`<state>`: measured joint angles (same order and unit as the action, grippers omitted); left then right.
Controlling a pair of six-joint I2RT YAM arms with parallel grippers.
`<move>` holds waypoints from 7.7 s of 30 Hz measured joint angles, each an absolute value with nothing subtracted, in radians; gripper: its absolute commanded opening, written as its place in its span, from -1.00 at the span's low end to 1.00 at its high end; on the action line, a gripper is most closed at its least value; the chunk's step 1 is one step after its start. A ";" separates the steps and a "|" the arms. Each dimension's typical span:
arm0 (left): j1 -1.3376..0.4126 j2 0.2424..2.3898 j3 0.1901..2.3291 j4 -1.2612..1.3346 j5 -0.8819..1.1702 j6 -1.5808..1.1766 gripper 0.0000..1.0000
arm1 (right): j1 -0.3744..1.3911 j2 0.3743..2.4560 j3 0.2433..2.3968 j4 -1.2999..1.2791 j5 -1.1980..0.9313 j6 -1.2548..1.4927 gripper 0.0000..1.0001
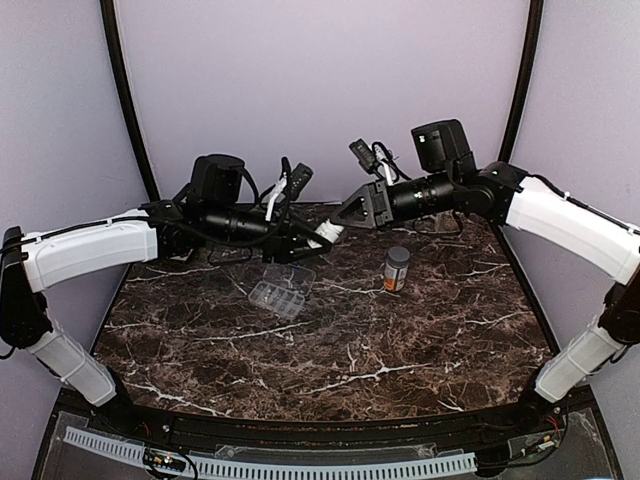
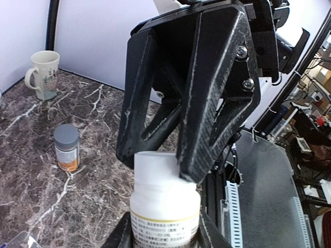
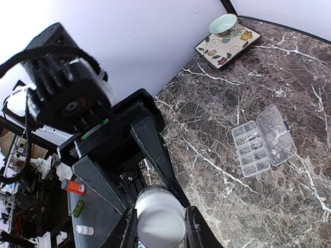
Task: Sort the pills into containers
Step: Screw the lid of the pill bottle onto the pill bottle, then pass from the left arm to the right, then place the pill bottle at the center of the board.
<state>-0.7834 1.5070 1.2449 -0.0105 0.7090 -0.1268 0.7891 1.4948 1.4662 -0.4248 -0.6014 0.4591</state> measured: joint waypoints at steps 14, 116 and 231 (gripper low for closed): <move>-0.942 1.490 1.264 -0.051 0.146 0.054 -1.00 | 0.789 1.579 1.621 -0.596 -0.464 0.527 -1.00; -0.762 1.625 1.505 -0.247 0.944 -0.092 -1.00 | 0.844 1.466 1.546 -0.570 -0.525 0.401 -0.17; -0.659 1.272 0.981 -0.180 0.137 -0.363 0.64 | 0.371 1.848 1.237 -0.493 0.181 0.249 -0.91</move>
<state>-0.6594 1.2724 0.9813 -0.1799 0.1371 -0.3634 0.3710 1.8481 1.2373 -0.4931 0.1810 0.2485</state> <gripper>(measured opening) 0.824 0.279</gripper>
